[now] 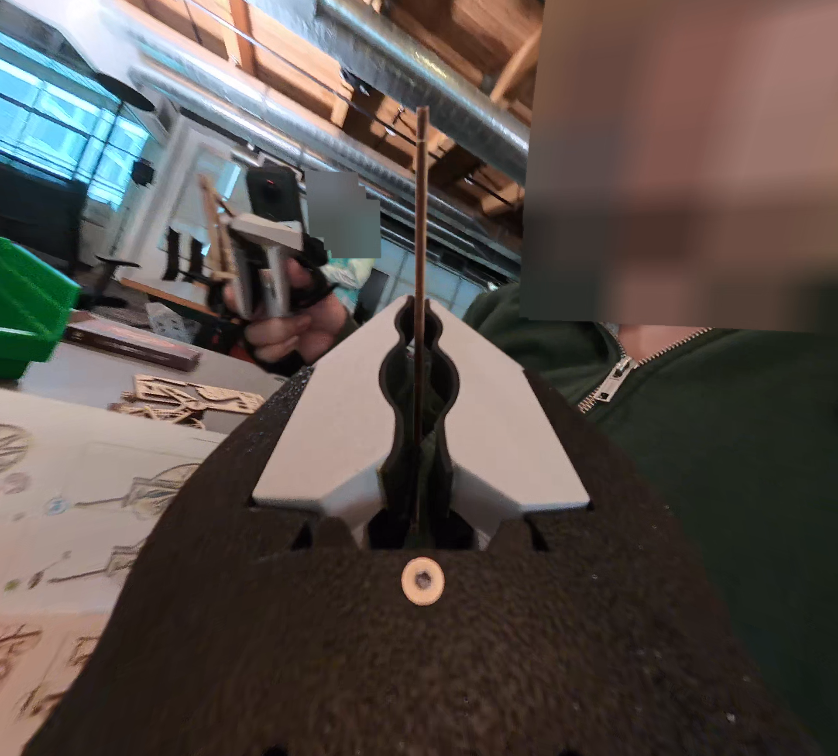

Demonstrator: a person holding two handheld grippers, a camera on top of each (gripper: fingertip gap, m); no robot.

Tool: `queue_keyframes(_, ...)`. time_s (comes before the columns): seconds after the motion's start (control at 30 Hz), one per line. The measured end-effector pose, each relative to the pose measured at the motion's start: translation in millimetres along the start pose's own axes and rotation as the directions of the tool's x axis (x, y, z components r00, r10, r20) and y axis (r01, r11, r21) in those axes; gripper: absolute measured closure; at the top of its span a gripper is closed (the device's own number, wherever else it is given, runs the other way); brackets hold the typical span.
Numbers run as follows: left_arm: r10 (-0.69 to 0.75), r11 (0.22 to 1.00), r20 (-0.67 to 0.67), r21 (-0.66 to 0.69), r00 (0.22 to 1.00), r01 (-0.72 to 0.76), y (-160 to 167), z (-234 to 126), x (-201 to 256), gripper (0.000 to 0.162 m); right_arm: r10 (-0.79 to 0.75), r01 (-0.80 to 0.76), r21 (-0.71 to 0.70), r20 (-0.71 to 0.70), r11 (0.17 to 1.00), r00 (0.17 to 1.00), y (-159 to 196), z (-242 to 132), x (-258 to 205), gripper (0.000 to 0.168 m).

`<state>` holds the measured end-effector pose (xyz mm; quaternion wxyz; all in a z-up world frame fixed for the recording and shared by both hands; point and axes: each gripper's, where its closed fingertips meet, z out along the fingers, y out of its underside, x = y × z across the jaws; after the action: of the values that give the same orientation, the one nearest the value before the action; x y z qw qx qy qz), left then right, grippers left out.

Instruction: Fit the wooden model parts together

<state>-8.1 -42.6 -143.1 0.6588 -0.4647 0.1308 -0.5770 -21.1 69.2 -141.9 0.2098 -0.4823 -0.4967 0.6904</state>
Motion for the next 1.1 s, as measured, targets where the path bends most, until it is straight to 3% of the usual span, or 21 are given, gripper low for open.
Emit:
queue_keyframes(0.07, 0.007, 0.999, 0.024, 0.038, 1.0, -0.008, -8.1, -9.9, -3.3, 0.161, -0.019, 0.017, -0.031, -0.07, 0.999, 0.997, -8.8, -26.2, 4.5, 0.168)
queue_keyframes(0.2, -0.001, 0.998, 0.043, 0.067, 0.999, -0.002, -12.2, -17.1, -7.6, 0.161, -0.097, 0.016, -0.2, -0.399, 0.98, 0.912, -12.8, -115.5, 34.3, 0.168)
queue_keyframes(0.3, -0.013, 0.999, 0.051, 0.052, 0.999, 0.01, -7.7, -14.2, -11.6, 0.161, -0.003, -0.244, -0.352, -0.575, 0.904, 0.818, 32.5, -190.2, 54.9, 0.168)
queue_keyframes(0.37, -0.026, 0.998, 0.051, 0.054, 0.998, 0.023, -5.7, -12.2, -13.8, 0.161, 0.143, -0.44, -0.367, -0.612, 0.82, 0.778, 75.2, -221.8, 58.4, 0.168)
queue_keyframes(0.47, -0.035, 0.998, 0.054, 0.057, 0.998, 0.032, -4.3, -11.0, -16.2, 0.162, 0.287, -0.586, -0.371, -0.609, 0.72, 0.739, 131.8, -236.3, 57.0, 0.168)
queue_keyframes(0.57, -0.041, 0.998, 0.053, 0.056, 0.998, 0.038, -5.0, -10.8, -15.4, 0.161, 0.274, -0.586, -0.346, -0.639, 0.733, 0.719, 154.0, -241.7, 68.8, 0.168)
queue_keyframes(0.67, -0.045, 0.998, 0.039, 0.054, 0.998, 0.043, -5.1, -9.0, -12.5, 0.162, 0.184, -0.52, -0.316, -0.69, 0.793, 0.7, 148.1, -249.4, 82.7, 0.166)
queue_keyframes(0.8, -0.056, 0.998, 0.038, 0.042, 0.998, 0.054, -1.4, -6.3, -13.9, 0.161, 0.108, -0.437, -0.295, -0.713, 0.85, 0.693, 126.7, -255.1, 84.8, 0.138)
queue_keyframes(0.87, -0.051, 0.998, 0.037, 0.041, 0.998, 0.05, -1.7, -5.9, -13.4, 0.161, 0.056, -0.386, -0.293, -0.73, 0.874, 0.681, 115.6, -259.4, 86.1, 0.132)
queue_keyframes(0.93, -0.041, 0.997, 0.026, 0.068, 0.999, 0.039, -8.9, -6.9, -11.1, 0.161, -0.095, -0.234, -0.286, -0.797, 0.929, 0.597, 89.7, -273.2, 99.0, 0.125)
queue_keyframes(1.0, -0.032, 0.994, 0.029, 0.11, 0.999, 0.028, -17.2, -9.6, -10.9, 0.161, -0.249, 0.024, -0.271, -0.841, 0.962, 0.48, 47.3, -283.1, 103.4, 0.125)
queue_keyframes(1.1, 0.0, 0.991, 0.169, 0.133, 0.986, -0.023, -21.9, -15.0, -29.9, 0.161, -0.362, 0.392, -0.229, -0.88, 0.891, 0.307, -8.4, -288.8, 89.4, 0.125)
